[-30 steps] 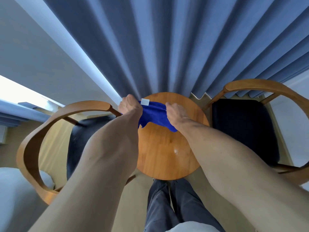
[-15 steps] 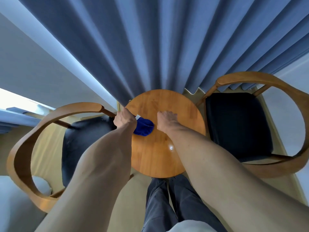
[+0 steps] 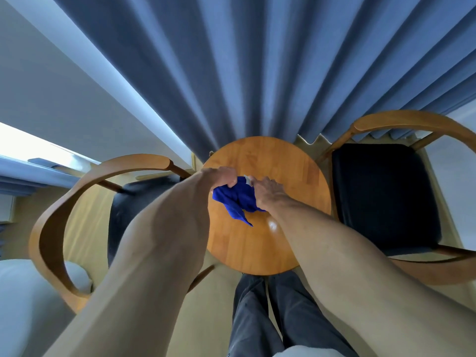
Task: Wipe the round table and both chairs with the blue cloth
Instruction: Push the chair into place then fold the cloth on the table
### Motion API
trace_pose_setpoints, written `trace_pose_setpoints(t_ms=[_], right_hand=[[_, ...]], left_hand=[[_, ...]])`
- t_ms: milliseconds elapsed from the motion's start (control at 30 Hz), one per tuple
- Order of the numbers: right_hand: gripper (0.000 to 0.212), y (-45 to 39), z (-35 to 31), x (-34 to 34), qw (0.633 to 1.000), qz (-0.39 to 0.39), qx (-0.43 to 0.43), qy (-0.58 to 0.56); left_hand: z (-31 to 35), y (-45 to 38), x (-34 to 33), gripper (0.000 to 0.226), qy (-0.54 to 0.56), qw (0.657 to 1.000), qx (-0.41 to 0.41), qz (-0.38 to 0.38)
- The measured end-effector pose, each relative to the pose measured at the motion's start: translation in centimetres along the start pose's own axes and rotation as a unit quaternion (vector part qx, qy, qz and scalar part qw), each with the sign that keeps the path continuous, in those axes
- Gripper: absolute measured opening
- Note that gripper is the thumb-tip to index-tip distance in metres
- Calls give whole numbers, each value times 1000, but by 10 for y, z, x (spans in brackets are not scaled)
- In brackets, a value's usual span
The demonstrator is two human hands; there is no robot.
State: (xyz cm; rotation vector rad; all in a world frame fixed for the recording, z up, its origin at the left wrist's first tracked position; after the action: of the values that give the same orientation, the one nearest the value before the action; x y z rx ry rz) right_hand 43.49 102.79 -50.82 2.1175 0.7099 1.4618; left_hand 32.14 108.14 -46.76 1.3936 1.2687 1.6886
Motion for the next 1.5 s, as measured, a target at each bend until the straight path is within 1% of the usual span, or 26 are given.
trace_pose_setpoints(t_ms=[100,167,200,267,300,333,400,467,567,700,800,867,967,1100,1167,1233,1333,1400,1500], right_hand=[[46,-3,-3,-1,1000,2,12,9],[30,-3,-4,-1,1000,5,16,-3],[26,-3,-4,-3,1000,0,19,-8],[20,0,-5,-8,999,-19,25,-7],[16,1,-6,-10,999,-22,27,-5],[13,3,-7,-10,999,-17,29,-6],[12,4,-10,-9,999,2,28,-22],[14,4,-14,-9,999,8,30,-32],[28,2,-20,-10,999,-7,32,-21],[32,3,-21,-18,998,-56,27,-14],[47,5,-12,-23,996,-84,12,2],[46,7,-3,-23,996,-91,-4,17],[33,9,2,-13,997,-49,8,60],[27,15,10,11,997,23,12,70],[27,17,18,28,996,60,-7,66],[28,19,22,41,994,81,-37,68],[19,25,19,73,984,128,-74,104],[20,29,18,97,975,164,-79,127],[24,37,18,128,962,225,-71,138]], left_hand=[[9,-10,-8,21,-29,999,-2,-16],[9,-21,-11,36,-47,999,6,-14],[9,-22,-14,35,-64,998,9,-10],[11,-14,-12,14,-88,996,13,15],[10,-11,-6,12,-84,995,16,46],[9,-11,1,16,-68,995,15,76],[2,-12,17,17,-29,990,35,134],[-6,-12,32,14,-4,978,61,198],[-11,-9,43,12,-2,959,76,273],[-11,-12,46,10,11,945,93,312],[-14,-11,52,15,30,934,99,342],[-16,-11,55,18,44,930,94,353],[-20,-12,60,17,53,926,91,361],[-25,-8,74,16,48,921,88,376],[-25,-4,84,20,48,914,87,393],[-23,1,92,22,54,909,78,407],[-17,12,104,23,80,895,53,435],[-14,23,118,24,103,885,32,454],[-10,36,140,26,107,870,12,481]])
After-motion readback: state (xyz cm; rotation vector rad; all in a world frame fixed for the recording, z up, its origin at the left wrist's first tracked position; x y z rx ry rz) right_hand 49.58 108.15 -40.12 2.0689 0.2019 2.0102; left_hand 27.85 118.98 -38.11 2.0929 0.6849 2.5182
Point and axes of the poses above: each hand's wrist, its own y-axis away from the middle knuckle, its own x-axis out of the back of the hand, z = x × y, the point moved 10 cm from there along -y, towards the middle knuckle, and after that the axes turned 15 degrees about x, right-handed, at the moved point
